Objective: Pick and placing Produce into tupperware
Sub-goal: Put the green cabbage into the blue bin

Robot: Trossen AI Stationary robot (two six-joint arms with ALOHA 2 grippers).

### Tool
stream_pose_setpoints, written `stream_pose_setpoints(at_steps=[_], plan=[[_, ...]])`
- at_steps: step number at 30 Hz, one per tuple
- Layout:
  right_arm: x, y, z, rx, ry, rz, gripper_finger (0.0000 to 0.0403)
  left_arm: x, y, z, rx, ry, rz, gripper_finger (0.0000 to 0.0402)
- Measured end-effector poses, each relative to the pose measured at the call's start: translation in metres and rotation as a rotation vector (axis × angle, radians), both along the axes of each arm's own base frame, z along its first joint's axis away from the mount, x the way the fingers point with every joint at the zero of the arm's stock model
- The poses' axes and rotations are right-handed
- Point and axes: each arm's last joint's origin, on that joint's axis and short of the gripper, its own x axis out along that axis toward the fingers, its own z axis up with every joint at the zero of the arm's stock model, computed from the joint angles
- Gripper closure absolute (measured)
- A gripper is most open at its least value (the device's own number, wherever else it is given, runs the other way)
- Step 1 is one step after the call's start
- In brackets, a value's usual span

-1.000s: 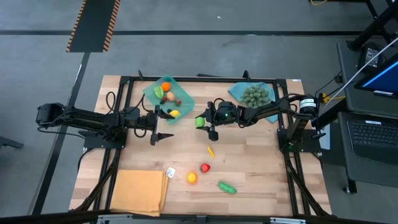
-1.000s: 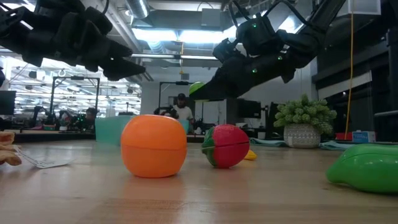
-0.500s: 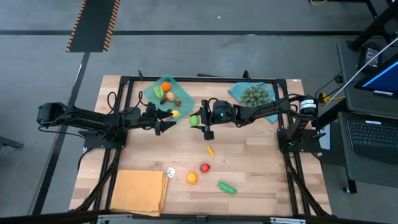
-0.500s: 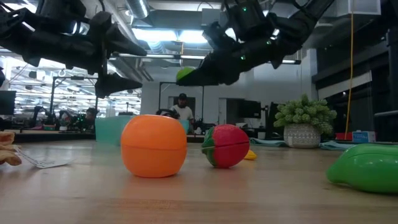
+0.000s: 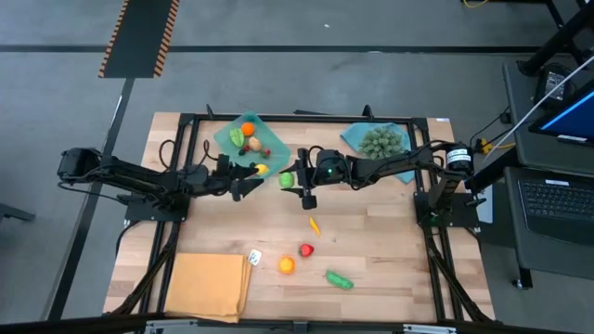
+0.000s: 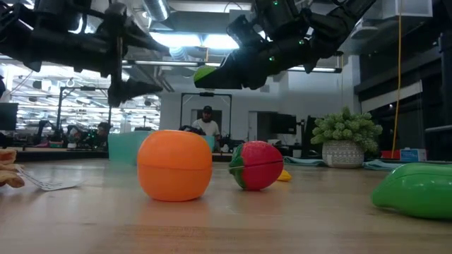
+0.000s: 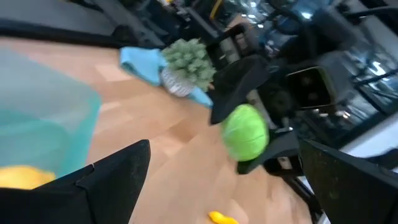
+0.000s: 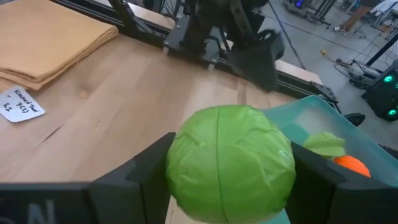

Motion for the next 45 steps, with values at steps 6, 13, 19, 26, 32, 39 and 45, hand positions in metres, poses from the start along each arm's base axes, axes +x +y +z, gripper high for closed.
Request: stream_pose_setpoints(at_steps=[6, 13, 19, 26, 32, 39, 45], plan=[[0.000, 0.003, 0.000, 0.005, -0.005, 0.006, 0.0172, 0.014, 0.000, -0.008, -0.060, 0.061, 0.015, 0.0003], [0.000, 0.005, -0.001, 0.014, 0.008, 0.009, 0.0170, 0.049, -0.002, 0.002, -0.006, 0.104, -0.056, 0.0003], [0.000, 0.007, -0.002, 0.014, 0.020, 0.013, 0.0172, 0.057, -0.001, 0.005, 0.068, 0.123, -0.069, 0.0003], [0.000, 0.007, -0.002, 0.006, 0.020, 0.016, 0.0172, 0.057, -0.001, 0.005, 0.062, 0.123, -0.065, 0.0003], [0.000, 0.008, -0.002, 0.004, 0.020, 0.019, 0.0172, 0.057, -0.001, 0.005, 0.054, 0.120, -0.063, 0.0003], [0.000, 0.008, -0.001, -0.007, 0.009, 0.024, 0.0172, 0.060, -0.001, -0.004, -0.054, 0.130, -0.051, 0.0003], [0.001, 0.007, 0.000, -0.008, -0.003, 0.022, 0.0172, 0.069, 0.001, -0.011, -0.111, 0.061, -0.054, 0.0003]])
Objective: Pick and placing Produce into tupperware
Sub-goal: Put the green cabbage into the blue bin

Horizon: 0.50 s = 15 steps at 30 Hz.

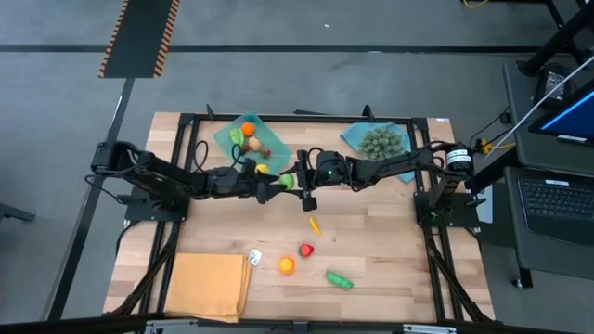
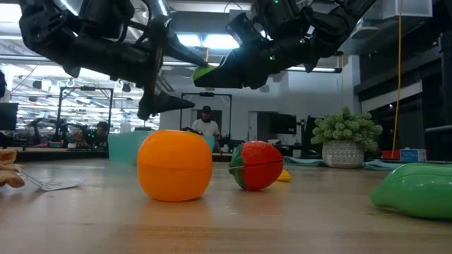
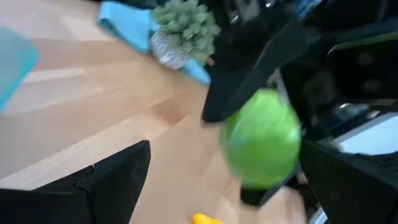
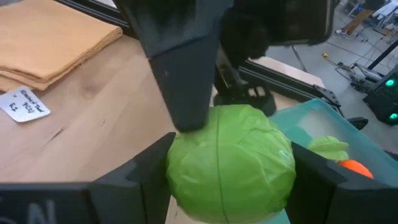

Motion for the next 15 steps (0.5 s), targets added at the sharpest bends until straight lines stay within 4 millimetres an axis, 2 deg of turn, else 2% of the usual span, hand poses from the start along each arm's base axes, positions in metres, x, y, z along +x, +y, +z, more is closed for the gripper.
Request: stream_pose_setpoints(at_steps=[8, 15], plan=[[0.000, 0.000, 0.000, 0.002, 0.000, 0.003, 0.0172, 0.006, 0.007, 0.008, -0.004, -0.073, -0.005, 0.0003], [0.000, 0.000, 0.000, 0.001, 0.001, 0.002, 0.0172, 0.019, 0.006, 0.018, -0.008, -0.080, -0.058, 0.0003]])
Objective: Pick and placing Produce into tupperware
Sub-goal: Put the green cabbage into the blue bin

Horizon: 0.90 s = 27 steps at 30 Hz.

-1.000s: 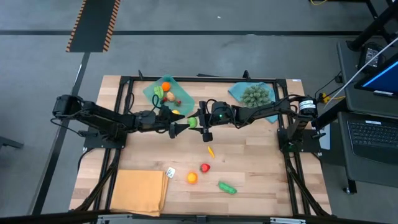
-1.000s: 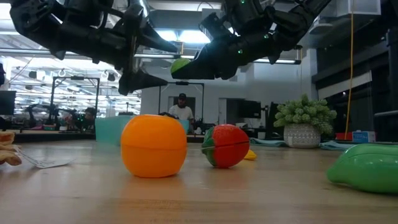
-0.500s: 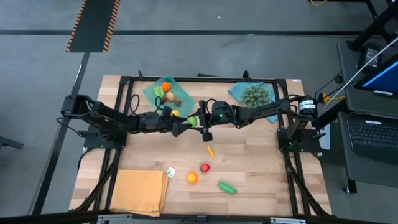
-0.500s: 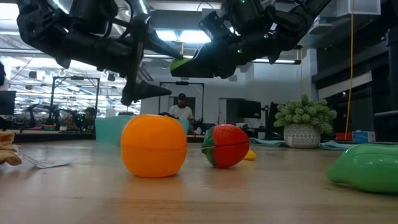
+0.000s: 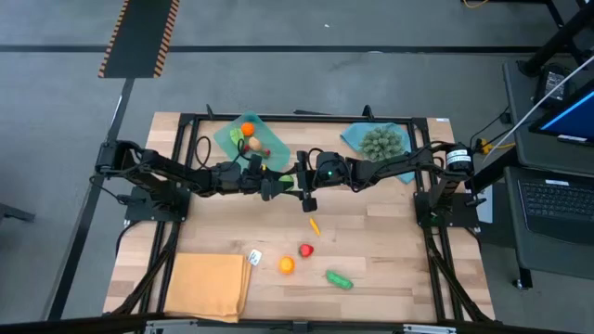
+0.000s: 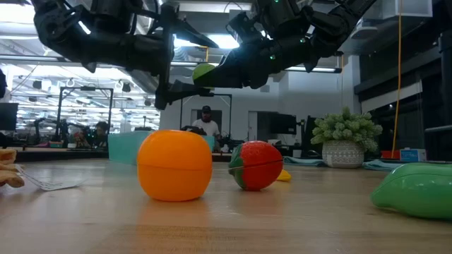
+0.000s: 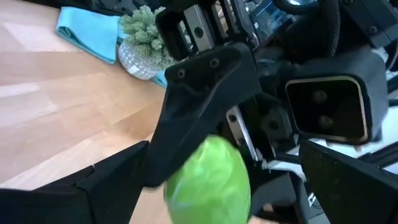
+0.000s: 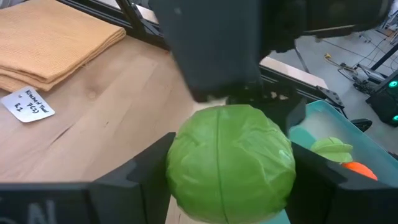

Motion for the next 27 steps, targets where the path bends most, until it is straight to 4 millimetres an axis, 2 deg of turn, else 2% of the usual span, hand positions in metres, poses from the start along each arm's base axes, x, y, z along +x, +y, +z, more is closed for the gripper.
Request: stream_pose_setpoints(at_steps=[6, 13, 27], plan=[[0.000, 0.000, 0.000, -0.001, 0.003, -0.003, 0.0172, 0.012, -0.001, -0.006, -0.021, 0.028, -0.053, 0.0003], [0.000, 0.000, -0.001, 0.000, 0.010, -0.003, 0.0172, 0.014, -0.001, -0.008, -0.034, 0.031, -0.070, 0.0008], [-0.001, 0.000, -0.003, 0.004, 0.030, -0.003, 0.0172, 0.012, 0.015, -0.011, -0.047, 0.068, -0.069, 0.0102]])
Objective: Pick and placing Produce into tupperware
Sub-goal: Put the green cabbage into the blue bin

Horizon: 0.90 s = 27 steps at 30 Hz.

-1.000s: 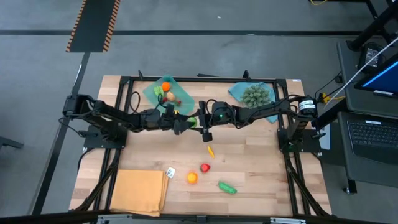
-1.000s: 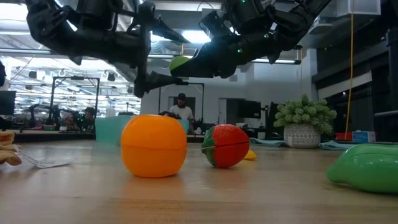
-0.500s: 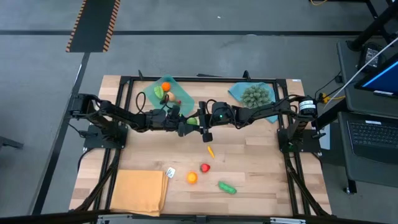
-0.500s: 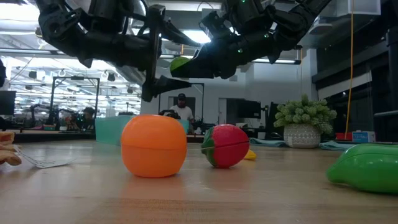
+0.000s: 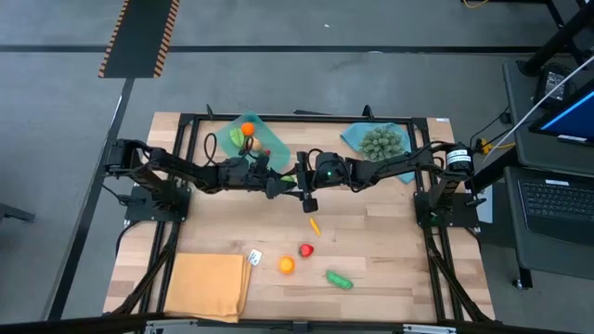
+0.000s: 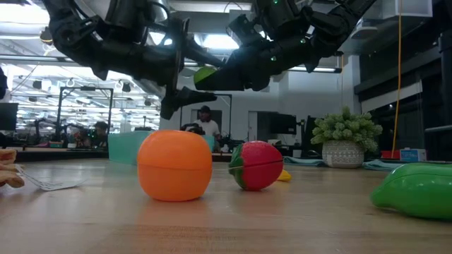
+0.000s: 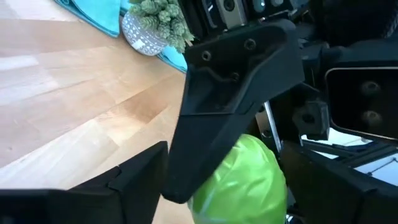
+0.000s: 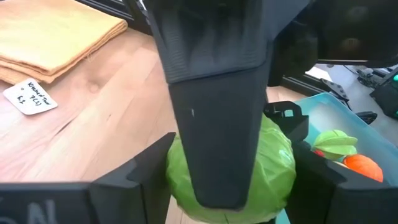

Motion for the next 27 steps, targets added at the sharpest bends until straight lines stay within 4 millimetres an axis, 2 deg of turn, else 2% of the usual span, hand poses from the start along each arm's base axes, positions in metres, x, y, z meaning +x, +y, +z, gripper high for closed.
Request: stream_pose_setpoints(at_steps=[7, 17, 22, 27], plan=[[0.0000, -0.0008, -0.0002, -0.012, 0.002, -0.026, 0.0172, -0.0002, 0.0001, -0.0006, -0.004, 0.005, -0.018, 0.0146], [0.0000, -0.0010, 0.0001, -0.020, 0.001, -0.035, 0.0172, -0.0003, -0.0003, -0.0010, -0.007, 0.008, -0.029, 0.0179], [0.0001, -0.0011, 0.0005, -0.023, -0.004, -0.037, 0.0173, -0.0004, -0.0005, -0.0007, -0.009, 0.006, -0.032, 0.0211], [0.0002, -0.0013, 0.0008, -0.023, -0.007, -0.037, 0.0173, -0.0004, -0.0006, -0.0006, -0.006, 0.006, -0.036, 0.0214]])
